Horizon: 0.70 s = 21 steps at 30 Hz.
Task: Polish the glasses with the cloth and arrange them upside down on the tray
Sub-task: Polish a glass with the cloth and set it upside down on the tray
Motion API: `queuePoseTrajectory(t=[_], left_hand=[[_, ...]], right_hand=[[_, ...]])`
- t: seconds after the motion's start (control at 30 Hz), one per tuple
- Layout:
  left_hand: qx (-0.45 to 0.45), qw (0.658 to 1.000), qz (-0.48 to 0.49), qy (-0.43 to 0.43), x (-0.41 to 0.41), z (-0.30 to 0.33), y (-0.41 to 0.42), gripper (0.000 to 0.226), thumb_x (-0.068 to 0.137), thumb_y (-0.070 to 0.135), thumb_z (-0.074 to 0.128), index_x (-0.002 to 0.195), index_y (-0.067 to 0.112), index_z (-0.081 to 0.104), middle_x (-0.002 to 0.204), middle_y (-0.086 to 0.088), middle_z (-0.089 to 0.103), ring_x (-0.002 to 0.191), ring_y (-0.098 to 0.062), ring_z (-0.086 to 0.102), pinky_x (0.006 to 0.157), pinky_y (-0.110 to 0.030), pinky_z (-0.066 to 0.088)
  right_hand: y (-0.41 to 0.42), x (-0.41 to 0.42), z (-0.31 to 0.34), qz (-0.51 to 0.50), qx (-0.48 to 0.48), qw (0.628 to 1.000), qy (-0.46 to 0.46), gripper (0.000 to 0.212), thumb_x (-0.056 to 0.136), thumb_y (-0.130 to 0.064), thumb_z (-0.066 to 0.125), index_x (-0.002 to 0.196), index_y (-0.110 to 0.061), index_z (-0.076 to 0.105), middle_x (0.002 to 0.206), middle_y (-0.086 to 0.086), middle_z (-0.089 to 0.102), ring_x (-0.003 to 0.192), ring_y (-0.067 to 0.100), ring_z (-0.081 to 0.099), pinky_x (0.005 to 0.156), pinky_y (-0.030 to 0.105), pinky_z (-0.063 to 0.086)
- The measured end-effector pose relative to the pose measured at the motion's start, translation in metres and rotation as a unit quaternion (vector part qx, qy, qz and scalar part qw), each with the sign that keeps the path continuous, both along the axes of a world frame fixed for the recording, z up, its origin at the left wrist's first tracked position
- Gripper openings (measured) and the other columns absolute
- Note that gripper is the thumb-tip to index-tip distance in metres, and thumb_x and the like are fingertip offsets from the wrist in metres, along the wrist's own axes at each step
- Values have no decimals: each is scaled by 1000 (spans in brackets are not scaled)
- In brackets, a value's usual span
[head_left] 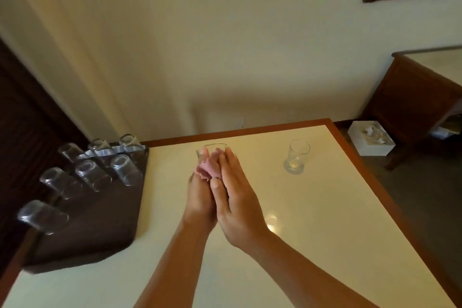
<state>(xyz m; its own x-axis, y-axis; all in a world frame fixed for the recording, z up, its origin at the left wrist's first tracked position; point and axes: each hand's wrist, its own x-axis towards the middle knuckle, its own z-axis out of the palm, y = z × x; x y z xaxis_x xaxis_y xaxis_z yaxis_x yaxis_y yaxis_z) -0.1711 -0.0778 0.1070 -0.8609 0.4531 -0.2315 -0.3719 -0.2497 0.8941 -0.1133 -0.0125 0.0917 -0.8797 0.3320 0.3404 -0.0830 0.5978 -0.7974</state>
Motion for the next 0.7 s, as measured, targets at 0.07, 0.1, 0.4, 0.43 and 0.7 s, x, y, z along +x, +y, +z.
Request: queuePoseTrajectory(t=[0.07,0.1,0.4,0.43,0.7], left_hand=[[-12,1000,-14,-13,1,13,-15,58,111,50,31,105,19,80,107,-8,81,102,-24,77,88,-40,57],[-4,999,-25,-24,0,21,-24,54,111,49,32,111,24,80,113,-7,80,106,-21,77,93,-42,57],[92,995,-11,-24,-32,58,-91,55,106,54,46,97,14,83,95,-10,75,88,-22,76,77,-34,58],[85,996,-18,-28,-30,63,-96,54,107,50,43,100,14,83,99,-10,76,91,-21,76,77,-33,59],[-7,997,61,41,-24,86,-131,50,108,47,47,101,9,78,90,-12,81,79,-24,78,84,-42,60]], right_hand=[[-2,-12,25,-60,-33,998,11,67,103,-60,24,161,-27,22,168,-7,23,152,11,31,118,36,40],[-11,-24,37,-84,-48,995,8,63,104,-54,26,161,-26,23,169,-7,19,153,13,29,119,35,39],[-78,-38,74,-38,-110,990,74,43,109,-28,38,152,-32,37,135,-12,57,114,-5,60,94,6,46],[-88,-44,83,-61,-93,990,85,44,109,-26,38,154,-26,38,140,-10,55,118,-4,58,99,11,47],[-117,-32,101,-27,-194,971,135,33,109,-28,39,138,-39,51,125,-15,65,110,-9,63,93,14,52]])
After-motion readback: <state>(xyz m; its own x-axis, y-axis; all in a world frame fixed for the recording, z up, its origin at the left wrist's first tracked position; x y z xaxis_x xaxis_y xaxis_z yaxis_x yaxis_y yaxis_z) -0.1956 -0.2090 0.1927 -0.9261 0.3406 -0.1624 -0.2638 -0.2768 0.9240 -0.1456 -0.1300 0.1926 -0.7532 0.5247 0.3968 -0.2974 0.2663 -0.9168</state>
